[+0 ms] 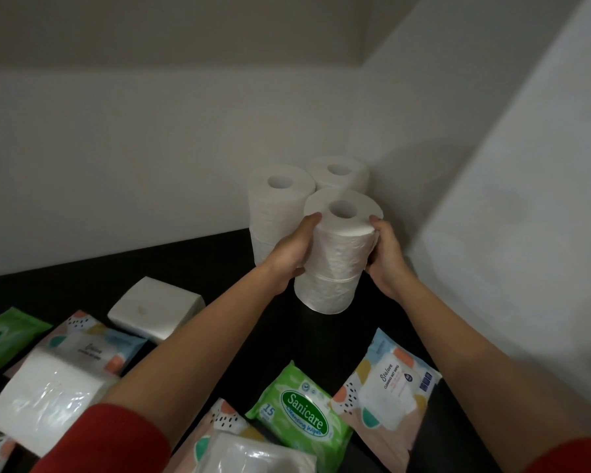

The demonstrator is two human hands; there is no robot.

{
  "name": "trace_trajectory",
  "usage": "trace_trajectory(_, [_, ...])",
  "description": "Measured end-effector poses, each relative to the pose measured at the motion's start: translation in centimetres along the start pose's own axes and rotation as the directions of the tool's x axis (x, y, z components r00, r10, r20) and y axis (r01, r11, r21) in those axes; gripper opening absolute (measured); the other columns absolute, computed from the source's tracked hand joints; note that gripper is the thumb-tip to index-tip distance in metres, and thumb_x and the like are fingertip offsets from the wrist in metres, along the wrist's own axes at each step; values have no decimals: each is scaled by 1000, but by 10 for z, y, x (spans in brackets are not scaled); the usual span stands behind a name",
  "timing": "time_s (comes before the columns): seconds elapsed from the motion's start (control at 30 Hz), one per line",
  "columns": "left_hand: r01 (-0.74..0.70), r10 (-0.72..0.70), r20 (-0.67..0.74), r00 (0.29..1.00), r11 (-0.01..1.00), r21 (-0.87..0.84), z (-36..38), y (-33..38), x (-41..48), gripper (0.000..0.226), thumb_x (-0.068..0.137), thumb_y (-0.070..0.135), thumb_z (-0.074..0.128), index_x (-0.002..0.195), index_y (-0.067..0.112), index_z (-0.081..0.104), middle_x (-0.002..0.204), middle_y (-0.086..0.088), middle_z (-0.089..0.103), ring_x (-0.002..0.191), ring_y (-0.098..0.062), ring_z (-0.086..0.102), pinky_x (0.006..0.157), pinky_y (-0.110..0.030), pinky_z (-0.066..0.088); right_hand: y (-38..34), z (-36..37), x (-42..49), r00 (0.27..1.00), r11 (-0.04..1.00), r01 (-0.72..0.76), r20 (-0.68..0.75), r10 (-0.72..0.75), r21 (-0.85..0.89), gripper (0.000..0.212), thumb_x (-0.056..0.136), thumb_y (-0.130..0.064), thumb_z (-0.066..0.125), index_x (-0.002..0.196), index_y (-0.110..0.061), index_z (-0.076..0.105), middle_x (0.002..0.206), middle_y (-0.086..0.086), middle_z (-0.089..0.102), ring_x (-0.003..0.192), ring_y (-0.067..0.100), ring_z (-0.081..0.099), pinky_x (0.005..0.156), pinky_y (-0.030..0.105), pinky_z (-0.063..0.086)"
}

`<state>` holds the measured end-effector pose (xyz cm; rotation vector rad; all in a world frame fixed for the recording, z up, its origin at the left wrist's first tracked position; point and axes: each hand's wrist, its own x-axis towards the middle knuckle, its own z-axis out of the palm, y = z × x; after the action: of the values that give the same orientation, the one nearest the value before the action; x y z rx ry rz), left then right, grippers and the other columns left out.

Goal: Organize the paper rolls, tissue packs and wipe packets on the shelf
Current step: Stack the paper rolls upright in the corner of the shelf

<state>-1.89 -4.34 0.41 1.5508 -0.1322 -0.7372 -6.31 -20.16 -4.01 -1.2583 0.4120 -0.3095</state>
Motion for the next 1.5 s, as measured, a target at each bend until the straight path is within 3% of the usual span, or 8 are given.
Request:
trace_trajectory(0.3, [4, -5, -21, 1000, 1000, -8, -1, -1, 1, 63, 89, 58, 46, 141, 23, 37, 142, -2, 46, 129, -24, 43, 110, -45, 35, 1, 3, -3, 999, 999, 13, 35, -12, -52, 39, 94, -48, 38, 115, -24, 61, 111, -1, 71, 109, 14, 62, 96, 33, 45])
trace_trajectory(0.5, [-11, 11, -13, 1000, 1000, -4, 0, 0, 2, 59, 92, 56, 43, 141, 23, 38, 140, -1, 47, 129, -24, 44, 111, -45, 34, -1, 4, -5, 999, 996, -11, 29, 14, -91, 59, 79, -60, 45, 125, -24, 58, 117, -1, 68, 114, 16, 60, 102, 38, 43])
trace_trajectory(0.63, [8, -8, -7, 1000, 999, -35, 2, -2, 0, 67, 86, 62, 49, 141, 24, 40, 141, 0, 47, 129, -23, 43, 111, -48, 32, -4, 5, -8, 999, 997, -34, 2, 34, -72, 47, 92, -57, 36, 120, -27, 59, 118, 1, 67, 112, 18, 60, 97, 39, 45])
trace_trajectory(0.77, [112, -106, 51, 993, 987, -118, 4, -5, -2, 74, 84, 62, 52, 143, 21, 35, 145, -7, 40, 135, -30, 36, 112, -53, 28, -4, 8, -11, 987, 986, -157, -29, 155, -50, 56, 86, -69, 32, 117, -32, 62, 114, -1, 68, 108, 20, 59, 99, 49, 43])
trace_trajectory(1.1, [63, -57, 43, 997, 988, -143, 4, -2, -3, 66, 88, 58, 51, 143, 26, 33, 150, -5, 34, 137, -24, 32, 112, -49, 30, -6, 11, -11, 990, 990, -139, -10, 139, -36, 52, 90, -66, 29, 112, -32, 62, 109, -3, 69, 106, 15, 61, 103, 48, 41])
trace_trajectory(1.23, [59, -54, 46, 997, 992, -116, 1, -5, -3, 76, 84, 63, 52, 145, 24, 30, 150, -6, 34, 137, -26, 33, 112, -51, 30, -5, 8, -12, 987, 984, -161, -19, 160, -72, 61, 86, -72, 28, 123, -34, 58, 121, -3, 64, 113, 18, 56, 102, 49, 40])
trace_trajectory(1.33, [61, -57, 43, 997, 992, -107, -5, -7, -5, 84, 79, 68, 55, 144, 22, 32, 147, -7, 37, 135, -28, 37, 111, -52, 32, -6, 7, -15, 990, 990, -132, -61, 128, -59, 67, 86, -73, 22, 131, -34, 54, 128, -5, 59, 117, 15, 53, 93, 39, 42])
trace_trajectory(1.5, [51, -51, -4, 999, 998, -29, -15, -13, -19, 81, 83, 65, 51, 144, 17, 32, 139, -7, 42, 131, -28, 40, 109, -45, 34, -4, -5, -20, 961, 994, -106, -254, 107, 18, 81, 81, -78, 28, 145, -28, 37, 149, -4, 41, 139, 17, 32, 112, 51, 16])
